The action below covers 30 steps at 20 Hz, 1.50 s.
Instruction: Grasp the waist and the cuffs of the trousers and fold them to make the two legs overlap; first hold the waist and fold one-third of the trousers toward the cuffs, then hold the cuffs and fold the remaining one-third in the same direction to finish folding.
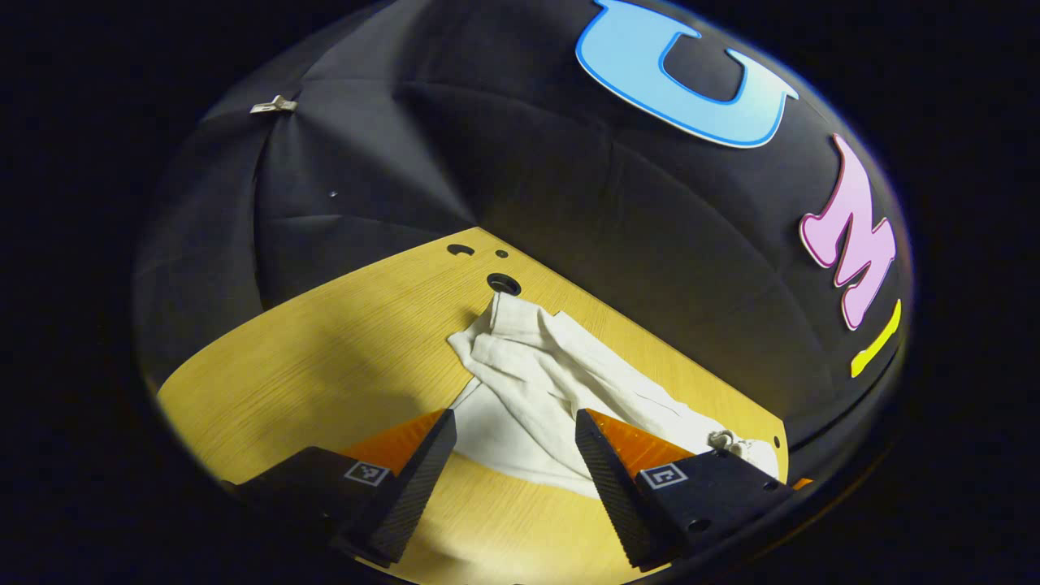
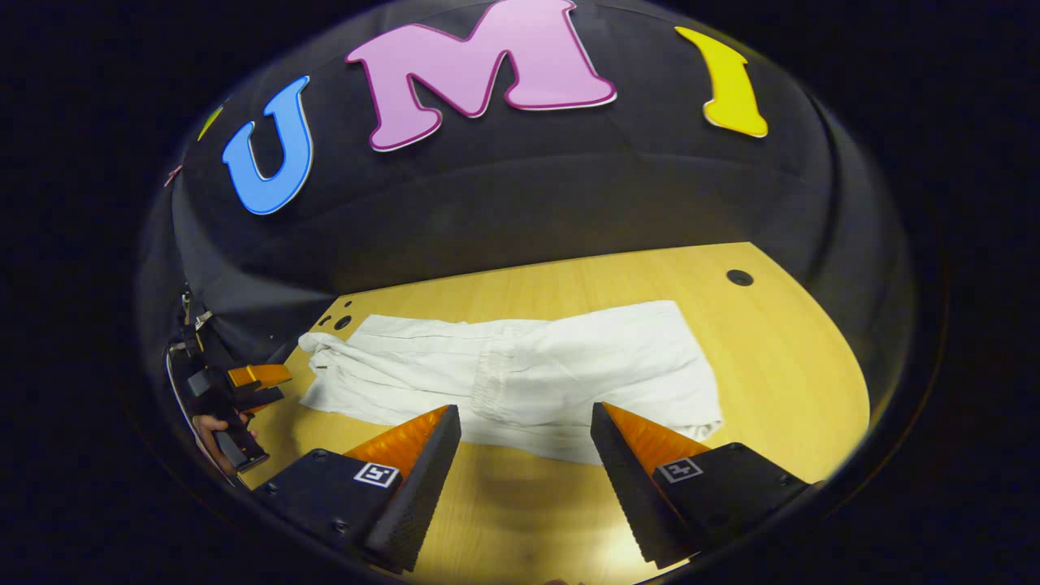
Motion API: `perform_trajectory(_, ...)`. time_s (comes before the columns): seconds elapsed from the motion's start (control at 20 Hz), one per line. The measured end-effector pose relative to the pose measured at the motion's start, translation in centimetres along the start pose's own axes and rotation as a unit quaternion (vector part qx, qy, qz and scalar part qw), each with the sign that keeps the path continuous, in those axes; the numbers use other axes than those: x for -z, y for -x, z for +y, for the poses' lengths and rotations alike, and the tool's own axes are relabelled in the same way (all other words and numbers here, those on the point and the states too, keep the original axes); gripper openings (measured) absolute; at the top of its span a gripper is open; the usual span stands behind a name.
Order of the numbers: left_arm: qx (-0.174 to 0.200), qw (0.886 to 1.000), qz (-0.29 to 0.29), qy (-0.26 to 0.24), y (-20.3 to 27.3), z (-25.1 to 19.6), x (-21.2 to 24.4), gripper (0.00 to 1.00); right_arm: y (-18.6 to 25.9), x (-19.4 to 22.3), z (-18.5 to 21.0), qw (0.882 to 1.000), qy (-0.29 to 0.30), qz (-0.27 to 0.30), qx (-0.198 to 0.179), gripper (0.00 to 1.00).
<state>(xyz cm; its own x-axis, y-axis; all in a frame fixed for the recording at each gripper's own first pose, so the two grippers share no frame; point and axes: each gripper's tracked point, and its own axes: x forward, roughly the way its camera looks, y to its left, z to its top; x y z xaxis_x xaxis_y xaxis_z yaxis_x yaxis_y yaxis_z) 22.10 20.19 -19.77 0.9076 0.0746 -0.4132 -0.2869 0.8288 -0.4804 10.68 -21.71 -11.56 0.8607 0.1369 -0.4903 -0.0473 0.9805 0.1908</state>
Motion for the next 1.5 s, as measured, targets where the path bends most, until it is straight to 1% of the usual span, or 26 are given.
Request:
perform_trajectory(0.05, -0.004, 1.000, 0.001, -0.006, -1.0, 0.0, -0.1, 0.91, 1.4, -0.3, -1.9, 1.000, 0.001, -0.004, 0.016, 0.98)
perform_trajectory(0.1, -0.009, 1.000, 0.002, -0.011, -2.1, 0.0, -0.3, 0.96, 2.9, -0.4, -3.9, 0.999, -0.002, -0.005, 0.034, 0.99)
perform_trajectory(0.25, -0.034, 0.999, 0.004, -0.023, -5.0, 0.6, -0.5, 0.96, 7.4, 0.1, -9.2, 0.996, -0.023, -0.005, 0.092, 0.99)
perform_trajectory(0.4, -0.072, 0.996, 0.019, -0.041, -7.5, 1.4, 0.7, 0.95, 11.5, 1.4, -11.7, 0.990, -0.054, -0.001, 0.128, 0.99)
perform_trajectory(0.45, -0.081, 0.995, 0.011, -0.062, -7.9, 1.5, 0.6, 0.95, 12.5, 1.9, -12.1, 0.989, -0.058, 0.000, 0.135, 0.99)
perform_trajectory(0.5, -0.089, 0.992, 0.013, -0.086, -8.5, 1.6, 0.9, 0.97, 13.2, 2.5, -12.3, 0.988, -0.059, 0.003, 0.141, 0.99)
perform_trajectory(0.55, -0.102, 0.989, 0.015, -0.110, -8.6, 1.6, 1.1, 0.96, 13.8, 3.1, -12.6, 0.987, -0.059, 0.008, 0.146, 0.99)
perform_trajectory(0.65, -0.121, 0.977, 0.028, -0.173, -8.7, 1.5, 1.9, 0.98, 14.4, 4.2, -12.5, 0.987, -0.059, 0.020, 0.149, 0.98)
perform_trajectory(0.7, -0.115, 0.976, 0.025, -0.186, -9.2, 1.2, 1.7, 0.98, 14.5, 4.6, -12.3, 0.987, -0.060, 0.024, 0.148, 0.99)
perform_trajectory(0.75, -0.109, 0.978, 0.029, -0.178, -9.4, 0.9, 2.0, 0.99, 14.5, 4.9, -12.0, 0.987, -0.062, 0.027, 0.147, 0.99)
perform_trajectory(0.8, -0.108, 0.978, 0.028, -0.174, -9.3, 0.7, 1.9, 0.96, 14.6, 5.0, -11.8, 0.985, -0.065, 0.026, 0.155, 0.99)
perform_trajectory(0.85, -0.108, 0.978, 0.031, -0.177, -9.1, 0.8, 2.1, 0.95, 14.6, 5.1, -11.3, 0.985, -0.071, 0.023, 0.156, 0.99)
perform_trajectory(0.95, -0.098, 0.978, 0.033, -0.183, -9.2, 0.4, 2.3, 0.95, 14.8, 5.8, -9.1, 0.988, -0.066, 0.024, 0.140, 0.99)
perform_trajectory(1.0, -0.095, 0.977, 0.034, -0.186, -9.5, 0.2, 2.3, 0.82, 14.9, 6.4, -8.3, 0.990, -0.053, 0.031, 0.130, 0.99)
perform_trajectory(1.05, -0.092, 0.977, 0.032, -0.187, -9.6, 0.0, 2.4, 0.77, 15.1, 6.8, -7.6, 0.991, -0.042, 0.036, 0.122, 0.99)
perform_trajectory(1.1, -0.091, 0.977, 0.034, -0.193, -9.5, -0.3, 2.6, 0.70, 15.1, 7.0, -6.9, 0.992, -0.034, 0.038, 0.115, 0.99)
perform_trajectory(1.15, -0.083, 0.976, 0.032, -0.199, -9.3, -0.7, 2.8, 0.59, 15.2, 7.2, -6.2, 0.993, -0.030, 0.041, 0.107, 0.99)
perform_trajectory(1.2, -0.079, 0.973, 0.033, -0.215, -9.2, -1.0, 3.1, 0.49, 15.4, 7.5, -5.6, 0.994, -0.027, 0.044, 0.100, 0.99)
perform_trajectory(1.3, -0.075, 0.961, 0.036, -0.262, -9.0, -1.4, 3.8, 0.28, 15.8, 7.8, -4.8, 0.995, -0.016, 0.047, 0.091, 0.99)
perform_trajectory(1.35, -0.072, 0.957, 0.042, -0.277, -8.8, -1.5, 4.1, 0.25, 16.1, 8.1, -4.6, 0.995, -0.013, 0.047, 0.089, 0.99)
perform_trajectory(1.4, -0.070, 0.956, 0.047, -0.282, -8.7, -1.7, 4.5, 0.18, 16.3, 8.2, -4.6, 0.995, -0.012, 0.047, 0.088, 0.99)
perform_trajectory(1.5, -0.064, 0.958, 0.062, -0.273, -8.5, -1.9, 4.7, 0.12, 17.0, 8.4, -4.7, 0.995, -0.009, 0.045, 0.090, 0.99)
